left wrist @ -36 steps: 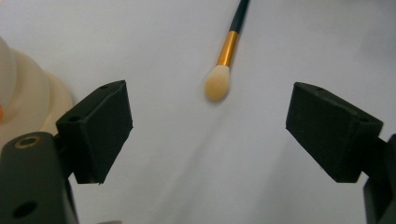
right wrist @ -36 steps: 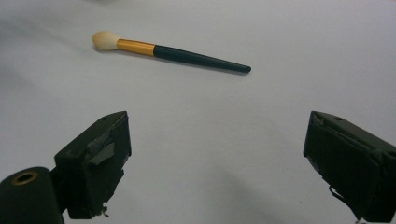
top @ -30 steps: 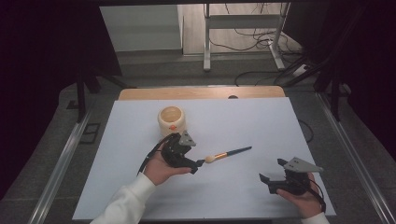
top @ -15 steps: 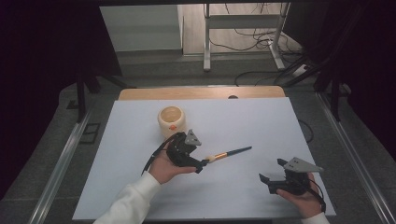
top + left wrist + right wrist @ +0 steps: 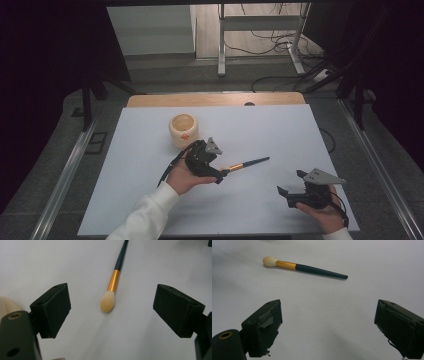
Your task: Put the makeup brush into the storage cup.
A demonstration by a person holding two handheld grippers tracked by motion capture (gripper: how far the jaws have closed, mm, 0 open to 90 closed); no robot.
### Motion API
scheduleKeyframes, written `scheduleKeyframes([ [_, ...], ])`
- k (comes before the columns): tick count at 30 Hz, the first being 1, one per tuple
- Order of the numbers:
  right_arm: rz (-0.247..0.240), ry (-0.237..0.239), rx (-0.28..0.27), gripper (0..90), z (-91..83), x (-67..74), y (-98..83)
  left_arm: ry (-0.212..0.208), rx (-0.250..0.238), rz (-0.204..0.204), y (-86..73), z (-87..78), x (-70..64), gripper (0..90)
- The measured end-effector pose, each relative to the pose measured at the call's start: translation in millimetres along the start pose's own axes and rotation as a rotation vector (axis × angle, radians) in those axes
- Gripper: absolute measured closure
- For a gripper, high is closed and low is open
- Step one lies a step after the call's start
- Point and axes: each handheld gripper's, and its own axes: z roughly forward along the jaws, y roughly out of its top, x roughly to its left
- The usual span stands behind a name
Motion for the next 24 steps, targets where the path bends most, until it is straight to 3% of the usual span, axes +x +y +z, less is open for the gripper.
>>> scheduleKeyframes([
  [24, 0.007, 0.003, -0.001, 7.9, 0.1, -1.0, -0.5, -0.025, 0.076, 0.045, 17.9, 22.1, -3.1, 15.9],
])
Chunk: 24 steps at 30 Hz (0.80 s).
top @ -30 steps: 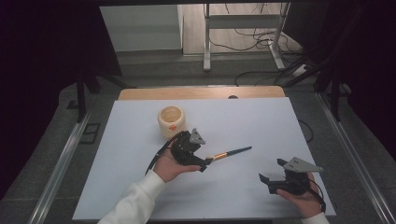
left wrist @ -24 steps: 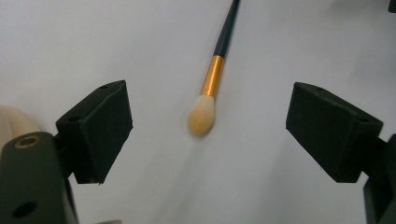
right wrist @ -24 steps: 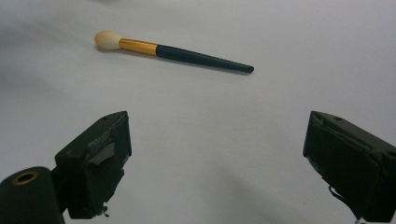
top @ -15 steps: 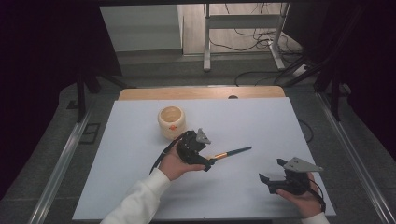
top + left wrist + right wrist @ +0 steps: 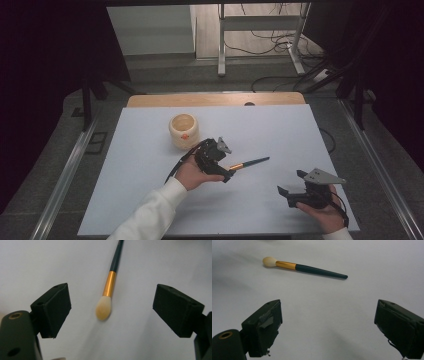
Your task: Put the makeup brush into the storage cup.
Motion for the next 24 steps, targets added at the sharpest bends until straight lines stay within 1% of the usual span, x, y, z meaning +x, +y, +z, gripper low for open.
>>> scheduleKeyframes([
  [3, 0.001, 0.001, 0.001, 8.0, 0.0, 0.0, -0.1, -0.006, 0.01, 0.009, 4.1, 3.2, 0.3, 16.0],
  [7, 0.0, 0.001, 0.003, 8.0, 0.2, -0.3, -0.3, -0.012, 0.019, 0.008, 6.3, 7.6, 1.6, 16.2],
  [8, -0.001, 0.0, 0.004, 7.9, 0.2, -0.4, -0.3, -0.015, 0.031, 0.009, 7.0, 10.5, 2.2, 16.2],
  [10, -0.001, -0.001, 0.003, 8.0, 0.2, -0.4, -0.3, -0.019, 0.036, 0.01, 7.3, 12.0, 2.5, 16.1],
  [12, -0.002, 0.0, 0.004, 8.0, 0.3, -0.1, -0.2, -0.021, 0.054, 0.022, 9.1, 14.3, 3.9, 16.1],
  [13, -0.002, 0.0, 0.004, 8.0, 0.3, -0.1, -0.2, -0.021, 0.054, 0.022, 9.1, 14.3, 3.9, 16.1],
  [17, -0.002, 0.002, 0.003, 7.9, 0.3, -0.1, -0.1, -0.028, 0.08, 0.029, 14.3, 18.3, 6.1, 16.2],
  [21, -0.002, 0.002, 0.003, 8.0, 0.3, -0.4, -0.3, -0.024, 0.093, 0.042, 17.4, 21.4, 6.3, 17.5],
  [24, -0.002, 0.003, 0.003, 8.0, 0.4, -0.8, -0.3, -0.026, 0.118, 0.053, 20.8, 27.3, 6.6, 18.2],
])
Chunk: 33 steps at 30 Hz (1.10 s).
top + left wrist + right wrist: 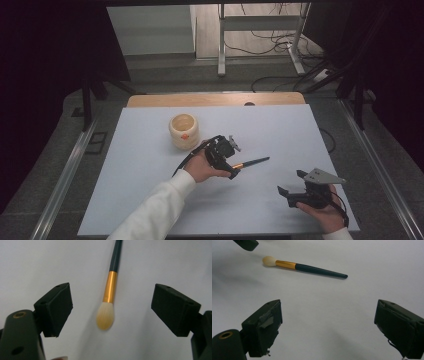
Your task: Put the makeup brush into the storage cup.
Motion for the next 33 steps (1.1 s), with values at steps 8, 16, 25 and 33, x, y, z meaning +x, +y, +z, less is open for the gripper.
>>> scheduleKeyframes([
  [8, -0.001, 0.001, 0.0, 8.0, 0.0, -0.3, -0.1, 0.0, 0.04, 0.02, 6.1, 5.5, 1.6, 18.3],
  [16, 0.002, 0.0, 0.004, 8.0, 0.5, -0.6, -0.3, -0.005, 0.07, 0.057, 11.8, 14.1, 0.4, 19.7],
  [25, 0.001, 0.001, 0.002, 8.1, 0.3, -0.9, -0.4, 0.0, 0.095, 0.067, 14.5, 19.1, 0.3, 20.1],
  [33, 0.002, 0.002, 0.002, 8.1, 0.6, -0.8, -0.4, 0.003, 0.115, 0.092, 16.5, 22.2, 0.9, 20.2],
])
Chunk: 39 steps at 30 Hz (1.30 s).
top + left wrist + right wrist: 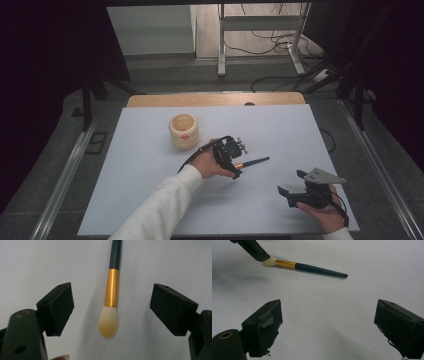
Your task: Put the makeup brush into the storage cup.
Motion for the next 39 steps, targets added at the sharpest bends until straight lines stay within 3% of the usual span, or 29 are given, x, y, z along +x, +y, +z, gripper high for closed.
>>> scheduleKeyframes([
  [7, 0.004, 0.001, 0.002, 8.1, 0.4, -0.4, -0.2, -0.007, 0.015, 0.006, 8.1, 6.4, 1.5, 22.5],
  [15, 0.006, 0.002, 0.0, 8.1, -0.1, -0.9, -0.3, -0.01, 0.076, 0.027, 14.4, 20.1, 4.5, 26.3],
  [25, 0.006, 0.002, 0.0, 8.1, 0.1, -1.4, -0.4, -0.016, 0.122, 0.055, 18.3, 25.4, 5.3, 35.8],
  [30, 0.006, 0.002, 0.001, 8.2, 0.2, -1.4, -0.5, -0.015, 0.146, 0.075, 19.4, 29.2, 3.0, 46.5],
  [39, 0.007, 0.001, 0.001, 8.2, 0.1, -1.8, -0.5, -0.09, 0.169, 0.08, 22.0, 31.7, 3.6, 71.0],
])
